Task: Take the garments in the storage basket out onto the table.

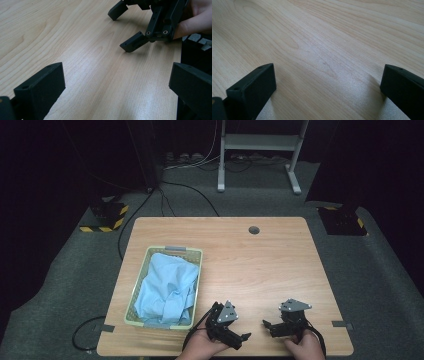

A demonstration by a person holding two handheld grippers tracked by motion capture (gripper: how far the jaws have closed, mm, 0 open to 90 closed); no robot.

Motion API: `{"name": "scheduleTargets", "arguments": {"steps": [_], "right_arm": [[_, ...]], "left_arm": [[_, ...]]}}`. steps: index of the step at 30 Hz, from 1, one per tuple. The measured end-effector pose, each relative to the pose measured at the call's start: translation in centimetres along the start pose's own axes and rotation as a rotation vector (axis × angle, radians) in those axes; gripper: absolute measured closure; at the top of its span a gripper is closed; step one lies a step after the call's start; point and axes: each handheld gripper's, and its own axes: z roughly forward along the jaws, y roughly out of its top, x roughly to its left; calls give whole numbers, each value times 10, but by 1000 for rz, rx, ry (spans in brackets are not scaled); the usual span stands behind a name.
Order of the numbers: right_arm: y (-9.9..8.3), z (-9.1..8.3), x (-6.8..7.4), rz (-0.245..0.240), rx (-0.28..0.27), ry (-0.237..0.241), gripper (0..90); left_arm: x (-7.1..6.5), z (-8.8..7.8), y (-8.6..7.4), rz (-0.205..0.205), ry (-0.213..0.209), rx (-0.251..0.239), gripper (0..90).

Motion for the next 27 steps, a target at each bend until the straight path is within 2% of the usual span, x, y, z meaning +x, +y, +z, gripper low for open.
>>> {"name": "scheduleTargets", "arguments": {"steps": [14,27], "right_arm": [[0,0,0,0,0,0,0],[0,0,0,0,0,0,0]], "left_arm": [[-1,-10,7,4,1,-23,8],[-10,-18,15,25,-33,-50,12]]}}
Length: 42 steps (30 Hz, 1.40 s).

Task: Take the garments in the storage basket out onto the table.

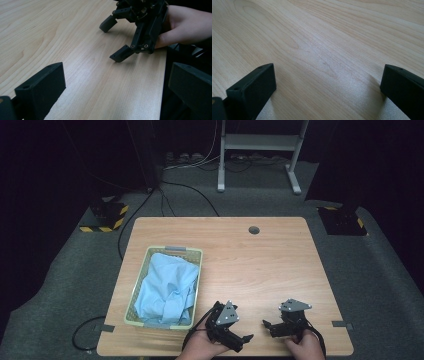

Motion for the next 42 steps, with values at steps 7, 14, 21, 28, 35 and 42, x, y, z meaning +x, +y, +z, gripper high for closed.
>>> {"name": "scheduleTargets", "arguments": {"steps": [7,14,21,28,35,42], "right_arm": [[0,0,0,0,0,0,0],[0,0,0,0,0,0,0],[0,0,0,0,0,0,0],[0,0,0,0,0,0,0],[0,0,0,0,0,0,0],[0,0,0,0,0,0,0]], "left_arm": [[-1,-9,6,24,15,-14,13],[0,-17,8,21,19,-27,12],[4,-23,8,8,36,-35,12],[8,-30,10,-12,46,-60,10],[9,-34,10,-13,52,-73,7],[13,-39,9,-9,66,-101,4]]}}
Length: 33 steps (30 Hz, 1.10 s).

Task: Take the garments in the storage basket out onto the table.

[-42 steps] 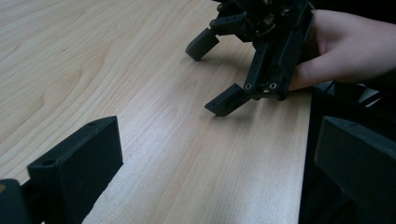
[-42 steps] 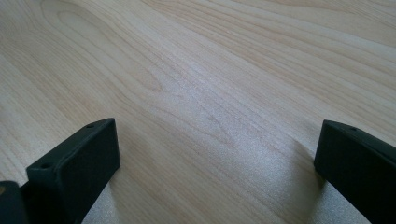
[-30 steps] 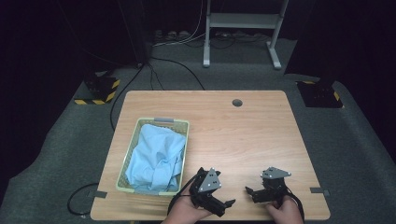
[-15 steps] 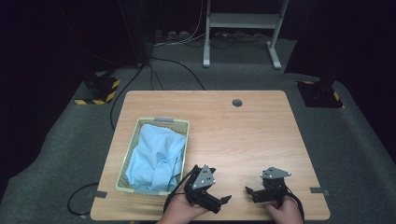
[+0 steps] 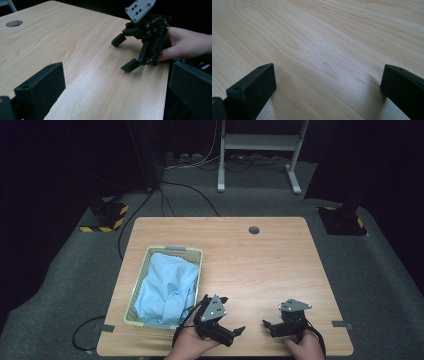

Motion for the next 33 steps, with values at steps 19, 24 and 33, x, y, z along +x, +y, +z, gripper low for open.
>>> {"name": "scheduleTargets", "arguments": {"steps": [19,24,33], "right_arm": [[0,0,0,0,0,0,0],[0,0,0,0,0,0,0],[0,0,0,0,0,0,0]], "left_arm": [[7,-16,4,7,15,-60,4],[7,-18,4,22,14,-59,4],[10,-23,6,17,16,-67,4]]}}
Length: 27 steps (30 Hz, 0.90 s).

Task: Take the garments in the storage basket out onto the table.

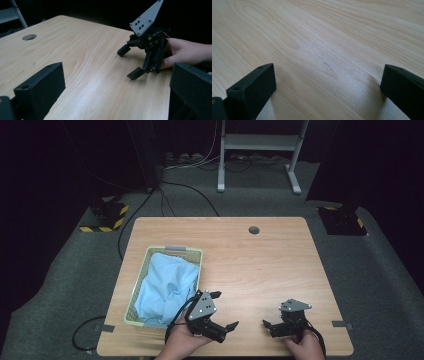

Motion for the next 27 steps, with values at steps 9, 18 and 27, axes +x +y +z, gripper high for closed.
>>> {"name": "scheduleTargets", "arguments": {"steps": [9,18,27], "right_arm": [[0,0,0,0,0,0,0],[0,0,0,0,0,0,0],[0,0,0,0,0,0,0]], "left_arm": [[7,-8,1,-17,22,-13,4],[15,-18,2,-22,57,-39,4],[24,-30,2,-27,106,-49,4]]}}
